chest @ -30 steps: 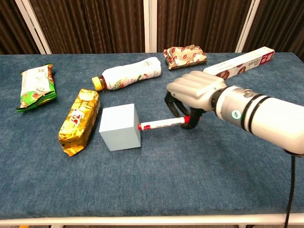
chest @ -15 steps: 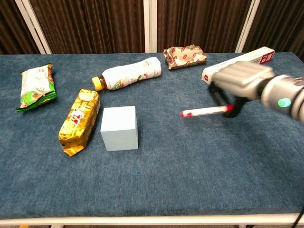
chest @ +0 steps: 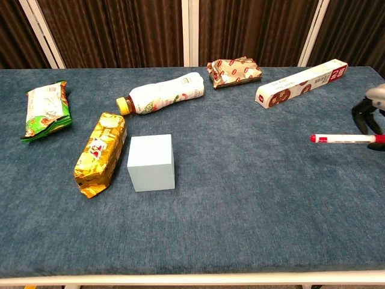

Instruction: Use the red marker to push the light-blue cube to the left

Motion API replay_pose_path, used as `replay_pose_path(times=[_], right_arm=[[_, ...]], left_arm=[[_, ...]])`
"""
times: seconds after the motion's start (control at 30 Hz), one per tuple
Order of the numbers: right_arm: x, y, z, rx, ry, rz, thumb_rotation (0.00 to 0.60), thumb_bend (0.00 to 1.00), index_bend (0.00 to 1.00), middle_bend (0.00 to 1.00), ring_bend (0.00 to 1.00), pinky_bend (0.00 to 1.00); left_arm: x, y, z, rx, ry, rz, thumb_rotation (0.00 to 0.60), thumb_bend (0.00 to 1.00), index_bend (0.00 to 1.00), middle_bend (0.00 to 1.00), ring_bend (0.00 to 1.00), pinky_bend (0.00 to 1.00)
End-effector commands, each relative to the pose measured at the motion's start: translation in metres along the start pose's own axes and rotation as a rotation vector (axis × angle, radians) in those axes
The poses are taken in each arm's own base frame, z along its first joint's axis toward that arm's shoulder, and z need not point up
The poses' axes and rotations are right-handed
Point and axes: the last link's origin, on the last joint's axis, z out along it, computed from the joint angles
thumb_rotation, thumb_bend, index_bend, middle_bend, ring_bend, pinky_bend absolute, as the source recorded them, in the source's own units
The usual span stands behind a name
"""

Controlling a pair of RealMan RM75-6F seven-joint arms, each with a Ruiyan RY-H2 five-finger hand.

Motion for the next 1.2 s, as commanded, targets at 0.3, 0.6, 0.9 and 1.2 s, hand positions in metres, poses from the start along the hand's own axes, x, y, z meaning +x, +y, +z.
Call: replay_pose_path(times=[0.3,0.6,0.9,1.2], right_arm=[[-0.013,0.014,0.004,0.035,-0.098,0.052,0.516,0.00,0.09,0.24,0.75,0.93],[0.042,0.068,-0.035,-0.077,0.127,0.194,0.506,0.00,0.15,0.30,0.74,0.93],[-0.012,0.125,-0.114,-0.243,0.166,0.166,0.462,0.00,0.00,0.02,0.00,0.00],[-0.045,0.149,-0.159,-0.356,0.222,0.210,0.458,0.00,0.00,0.00,0.00,0.00]], left_arm=[[0.005,0.001,0.002,0.006,0.015,0.010,0.600,0.00,0.07,0.04,0.00,0.07],[0.011,0.007,0.004,-0.014,0.032,0.001,0.600,0.00,0.06,0.04,0.00,0.07],[-0.004,0.008,0.005,-0.029,0.024,-0.007,0.600,0.00,0.06,0.04,0.00,0.07],[-0.008,0.000,0.000,-0.042,0.043,-0.010,0.600,0.00,0.07,0.04,0.00,0.07]])
